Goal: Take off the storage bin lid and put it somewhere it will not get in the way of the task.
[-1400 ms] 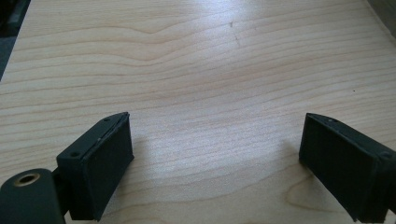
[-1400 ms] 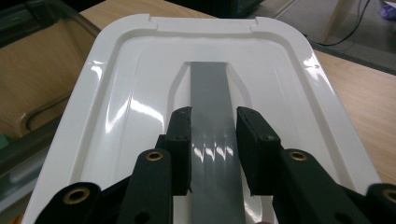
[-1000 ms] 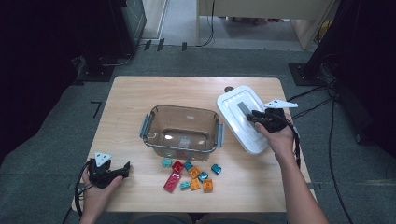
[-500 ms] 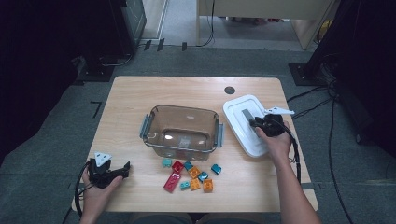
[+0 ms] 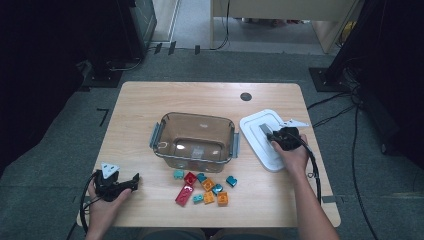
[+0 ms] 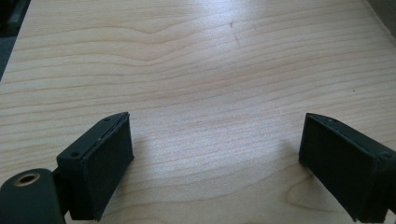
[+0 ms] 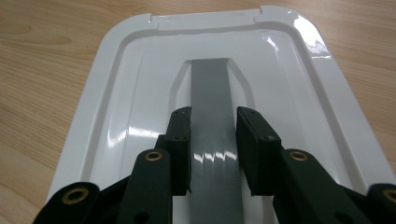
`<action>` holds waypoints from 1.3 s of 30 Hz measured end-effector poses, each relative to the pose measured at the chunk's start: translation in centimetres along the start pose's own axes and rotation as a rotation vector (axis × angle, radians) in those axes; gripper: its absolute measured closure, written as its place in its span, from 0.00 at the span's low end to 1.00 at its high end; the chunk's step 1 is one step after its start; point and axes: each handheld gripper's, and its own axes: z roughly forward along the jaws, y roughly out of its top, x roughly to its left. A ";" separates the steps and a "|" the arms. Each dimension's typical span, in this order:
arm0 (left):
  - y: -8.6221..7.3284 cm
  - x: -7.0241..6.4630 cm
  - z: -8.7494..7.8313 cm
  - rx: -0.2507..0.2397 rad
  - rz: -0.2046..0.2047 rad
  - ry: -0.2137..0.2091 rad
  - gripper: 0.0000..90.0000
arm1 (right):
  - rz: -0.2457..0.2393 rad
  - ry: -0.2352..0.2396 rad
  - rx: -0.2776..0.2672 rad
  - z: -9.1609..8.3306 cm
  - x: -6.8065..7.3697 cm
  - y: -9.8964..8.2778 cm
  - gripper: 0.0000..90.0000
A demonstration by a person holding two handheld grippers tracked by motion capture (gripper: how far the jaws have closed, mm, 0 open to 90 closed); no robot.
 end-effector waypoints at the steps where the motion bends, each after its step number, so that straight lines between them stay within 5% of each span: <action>1: 0.0 0.0 0.0 0.000 0.000 0.000 0.11 | -0.006 -0.005 0.000 0.0 0.1 0.0 0.73; 9: 0.0 0.0 0.0 0.001 0.000 0.000 0.11 | 0.009 0.020 -0.050 -1.5 0.6 0.7 0.42; 16: 0.0 0.0 0.0 0.001 0.000 0.000 0.11 | -0.008 0.033 -0.037 -3.6 1.1 0.5 0.39; 23: 0.0 0.0 0.0 0.001 0.000 0.000 0.11 | 0.003 0.030 -0.015 -5.5 3.0 -0.9 0.22; 39: 0.0 0.0 0.0 0.001 0.000 0.000 0.11 | -0.017 0.103 -0.046 -8.8 8.0 -4.3 0.19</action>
